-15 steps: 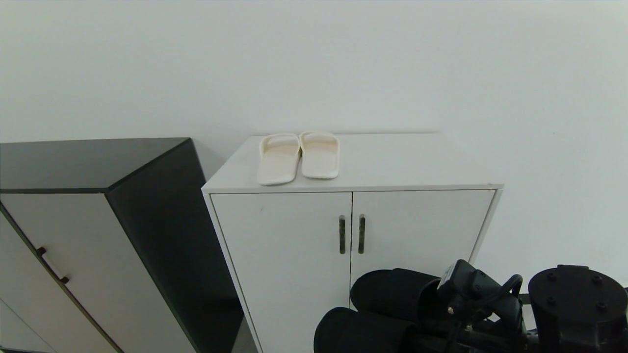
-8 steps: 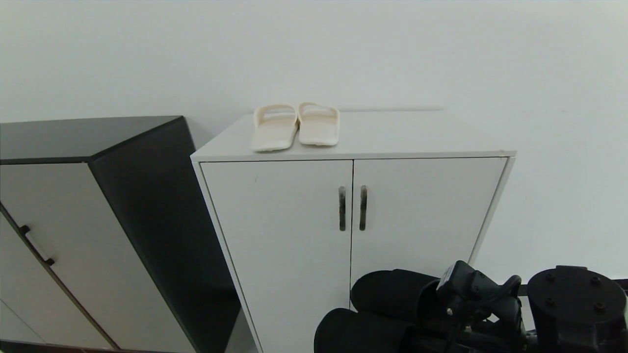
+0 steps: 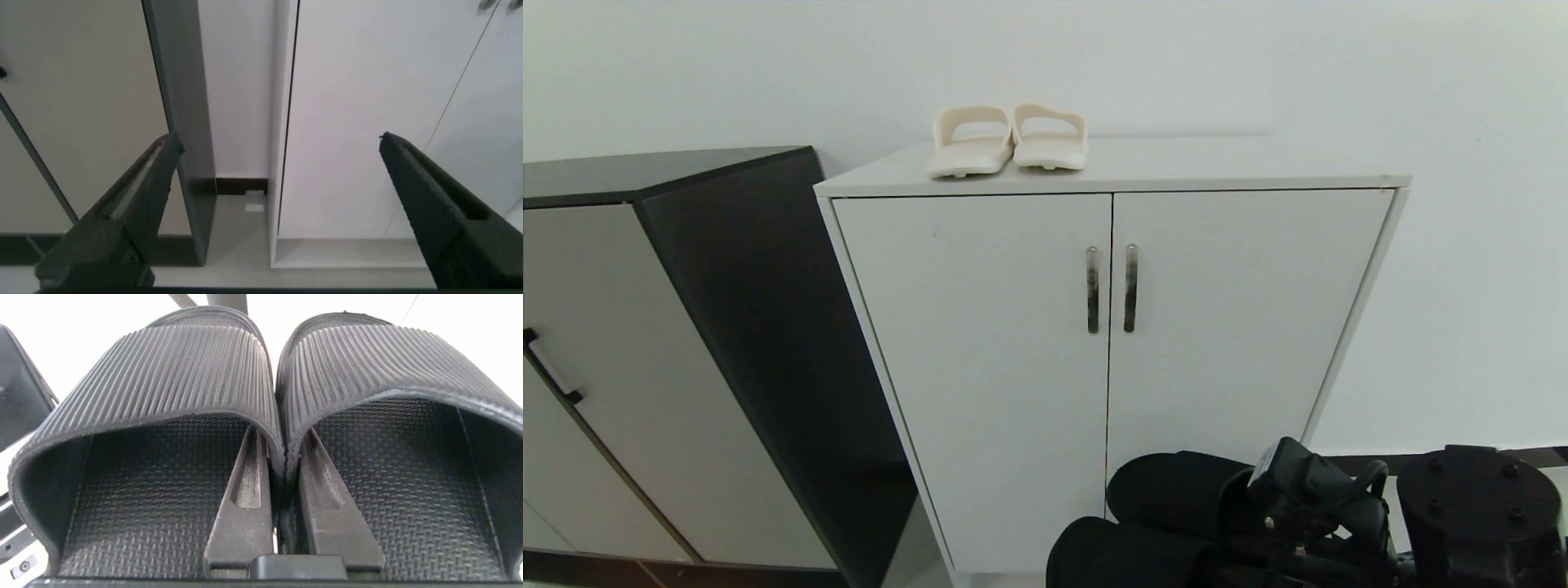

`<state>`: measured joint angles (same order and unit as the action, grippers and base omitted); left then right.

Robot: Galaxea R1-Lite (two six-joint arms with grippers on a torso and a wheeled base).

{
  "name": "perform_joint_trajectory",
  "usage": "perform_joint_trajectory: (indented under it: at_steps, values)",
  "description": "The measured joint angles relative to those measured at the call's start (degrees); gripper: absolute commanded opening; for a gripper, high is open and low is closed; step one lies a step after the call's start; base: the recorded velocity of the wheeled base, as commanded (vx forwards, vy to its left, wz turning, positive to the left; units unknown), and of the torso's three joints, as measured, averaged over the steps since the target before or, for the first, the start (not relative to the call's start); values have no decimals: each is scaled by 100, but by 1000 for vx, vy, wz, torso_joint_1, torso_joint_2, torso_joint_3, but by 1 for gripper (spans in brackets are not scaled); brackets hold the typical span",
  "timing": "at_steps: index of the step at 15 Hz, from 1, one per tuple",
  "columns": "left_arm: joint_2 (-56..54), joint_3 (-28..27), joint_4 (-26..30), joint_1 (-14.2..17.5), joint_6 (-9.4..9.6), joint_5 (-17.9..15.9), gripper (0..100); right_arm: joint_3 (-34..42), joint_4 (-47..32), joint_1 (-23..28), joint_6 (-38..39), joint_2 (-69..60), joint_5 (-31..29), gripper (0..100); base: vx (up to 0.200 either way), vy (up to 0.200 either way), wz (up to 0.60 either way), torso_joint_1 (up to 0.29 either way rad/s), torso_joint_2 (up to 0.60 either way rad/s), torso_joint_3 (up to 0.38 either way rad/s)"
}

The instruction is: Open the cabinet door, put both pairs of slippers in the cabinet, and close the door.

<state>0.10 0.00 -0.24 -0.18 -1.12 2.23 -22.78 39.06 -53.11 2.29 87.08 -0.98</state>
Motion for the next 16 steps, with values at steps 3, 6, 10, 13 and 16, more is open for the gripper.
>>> perform_joint_trajectory:
  at_steps: [3,6,10,13,16]
  values:
    - [0,0,0,0,11,-139,100,10,2,11,0,7,0,0,0,0,0,-1,32,11]
    - [6,0,6,0,23,-169,100,30,2,4,0,10,7,0,0,0,0,0,0,0]
    - [274,-547,-22,-50,-166,-318,100,41,29,-2,-30,5,5,0,0,0,0,0,0,0]
    - [1195,-1362,-126,-139,-479,-931,100,57,38,-29,-35,2,2,0,0,0,0,0,0,0]
    - [2430,-1620,-813,-319,-569,-1977,100,90,43,-38,-35,-12,-2,0,0,0,0,0,0,0]
